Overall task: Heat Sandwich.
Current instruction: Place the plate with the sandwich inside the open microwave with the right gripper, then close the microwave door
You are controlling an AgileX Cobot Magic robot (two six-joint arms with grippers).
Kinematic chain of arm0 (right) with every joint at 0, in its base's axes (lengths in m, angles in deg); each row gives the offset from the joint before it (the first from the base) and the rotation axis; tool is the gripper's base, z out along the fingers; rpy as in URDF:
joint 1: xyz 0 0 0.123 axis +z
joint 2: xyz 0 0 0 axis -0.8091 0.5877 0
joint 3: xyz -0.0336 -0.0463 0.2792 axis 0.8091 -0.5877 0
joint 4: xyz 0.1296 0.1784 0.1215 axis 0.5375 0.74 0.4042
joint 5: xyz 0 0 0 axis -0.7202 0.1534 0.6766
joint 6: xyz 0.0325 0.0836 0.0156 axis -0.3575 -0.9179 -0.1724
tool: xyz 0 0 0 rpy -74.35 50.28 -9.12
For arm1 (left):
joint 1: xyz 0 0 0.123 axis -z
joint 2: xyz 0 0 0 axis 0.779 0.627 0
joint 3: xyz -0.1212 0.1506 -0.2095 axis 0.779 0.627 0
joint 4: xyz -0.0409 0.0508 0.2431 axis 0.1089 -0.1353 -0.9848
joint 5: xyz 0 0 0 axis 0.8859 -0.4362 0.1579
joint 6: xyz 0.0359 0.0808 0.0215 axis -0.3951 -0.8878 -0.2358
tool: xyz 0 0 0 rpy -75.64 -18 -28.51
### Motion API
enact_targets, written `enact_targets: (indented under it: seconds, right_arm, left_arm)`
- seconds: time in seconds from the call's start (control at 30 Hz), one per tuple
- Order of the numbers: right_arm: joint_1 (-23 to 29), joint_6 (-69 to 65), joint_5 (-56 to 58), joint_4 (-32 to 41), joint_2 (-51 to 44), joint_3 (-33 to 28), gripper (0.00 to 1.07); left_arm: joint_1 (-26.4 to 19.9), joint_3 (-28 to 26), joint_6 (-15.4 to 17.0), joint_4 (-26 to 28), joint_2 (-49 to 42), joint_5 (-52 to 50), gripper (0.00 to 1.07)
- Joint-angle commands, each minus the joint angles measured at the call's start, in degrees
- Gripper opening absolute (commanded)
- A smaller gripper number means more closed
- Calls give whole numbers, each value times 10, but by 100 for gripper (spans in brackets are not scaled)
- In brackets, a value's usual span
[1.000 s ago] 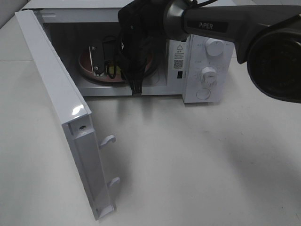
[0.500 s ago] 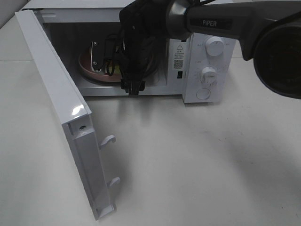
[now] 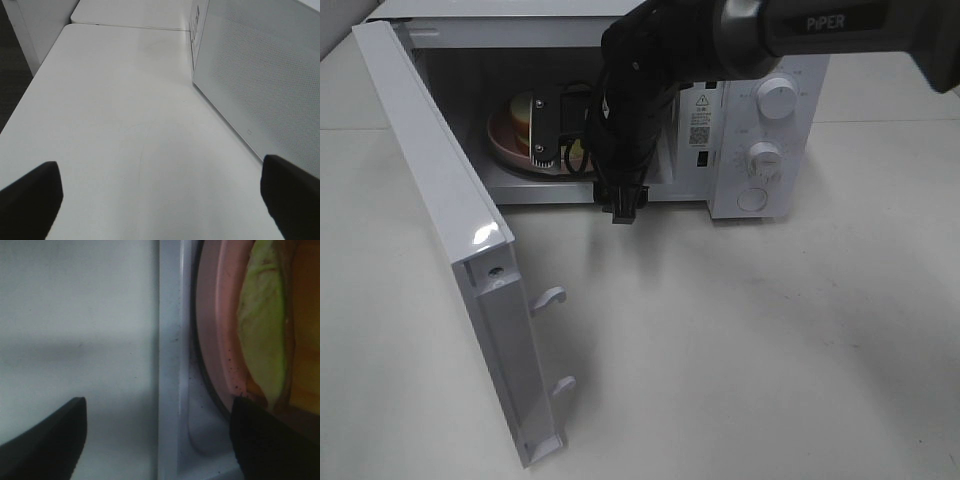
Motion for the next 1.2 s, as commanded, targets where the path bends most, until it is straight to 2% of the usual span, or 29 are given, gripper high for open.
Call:
enact_targets:
  seconds: [0.03, 1.03, 1.17, 1.2]
  right_arm:
    - [2, -3, -27, 1, -30, -42, 76]
    - [2, -22, -107, 14, -272, -324, 76]
    - [2, -53, -116, 54, -337, -387, 76]
    - [2, -53, -116, 54, -337, -387, 76]
  left_arm:
    - [-2, 2, 1, -1, -16, -2, 101]
    - [-2, 2, 1, -1, -16, -2, 101]
    - [-2, 2, 1, -1, -16, -2, 101]
    - [-2, 2, 1, -1, -16, -2, 101]
